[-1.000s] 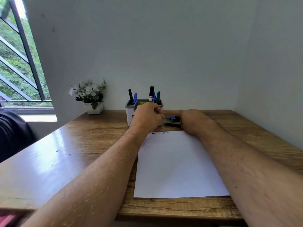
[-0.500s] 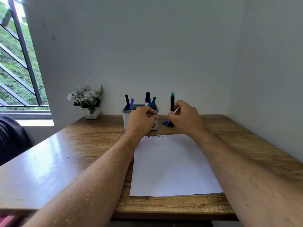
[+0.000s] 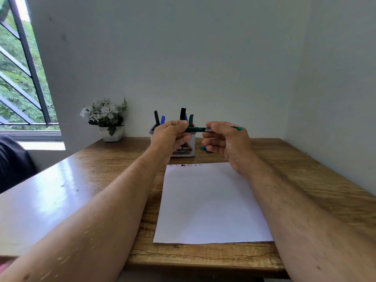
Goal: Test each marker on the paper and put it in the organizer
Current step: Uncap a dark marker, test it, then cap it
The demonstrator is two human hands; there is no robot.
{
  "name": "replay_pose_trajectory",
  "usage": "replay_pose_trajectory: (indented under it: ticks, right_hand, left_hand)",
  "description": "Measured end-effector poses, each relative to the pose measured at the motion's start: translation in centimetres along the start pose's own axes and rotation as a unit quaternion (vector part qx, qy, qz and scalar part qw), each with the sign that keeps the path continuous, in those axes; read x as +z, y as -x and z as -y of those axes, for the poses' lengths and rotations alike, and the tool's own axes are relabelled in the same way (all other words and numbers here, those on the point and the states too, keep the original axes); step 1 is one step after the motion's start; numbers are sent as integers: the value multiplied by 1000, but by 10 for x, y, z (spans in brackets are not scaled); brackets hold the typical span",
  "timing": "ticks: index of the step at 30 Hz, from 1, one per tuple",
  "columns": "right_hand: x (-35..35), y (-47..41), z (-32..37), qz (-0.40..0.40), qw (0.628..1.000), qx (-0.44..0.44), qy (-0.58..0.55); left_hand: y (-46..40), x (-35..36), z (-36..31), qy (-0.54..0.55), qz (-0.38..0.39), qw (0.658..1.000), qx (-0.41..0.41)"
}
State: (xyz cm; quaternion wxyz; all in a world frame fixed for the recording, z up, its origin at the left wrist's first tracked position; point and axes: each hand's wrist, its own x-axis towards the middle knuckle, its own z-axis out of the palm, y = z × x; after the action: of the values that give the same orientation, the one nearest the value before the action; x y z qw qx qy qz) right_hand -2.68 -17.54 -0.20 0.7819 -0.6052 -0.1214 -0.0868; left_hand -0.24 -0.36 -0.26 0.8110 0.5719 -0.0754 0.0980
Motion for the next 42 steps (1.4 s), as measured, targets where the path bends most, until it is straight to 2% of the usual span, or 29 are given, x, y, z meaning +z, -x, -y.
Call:
replay_pose_trajectory:
  ticks: [6,13,21,25,28,32,37,42]
  right_hand:
    - [-1,2,1,43,998,38,-17]
    - [-6,4,1,92,991,53,77]
    - [-11,6,6,14,993,24,119]
    - [-11,7,7,68,989,51,121]
    - [-6,9,6,100,984,79,128]
    - [1,12,3,96,977,82,171]
    - [7,13,-1,67,968,106,216]
    - [7,11,0,26,958,71,278]
  left_hand:
    - [-1,-2,1,64,7,998,-13]
    - [-5,-10,-1,65,-14,997,30]
    - [3,0,0,60,-15,997,44]
    - [3,-2,0,70,-21,996,55]
    - [3,-5,-2,57,-3,996,72]
    - [7,-2,-2,30,32,996,83]
    - [7,4,0,5,66,995,69]
    - [7,3,2,-22,110,993,38]
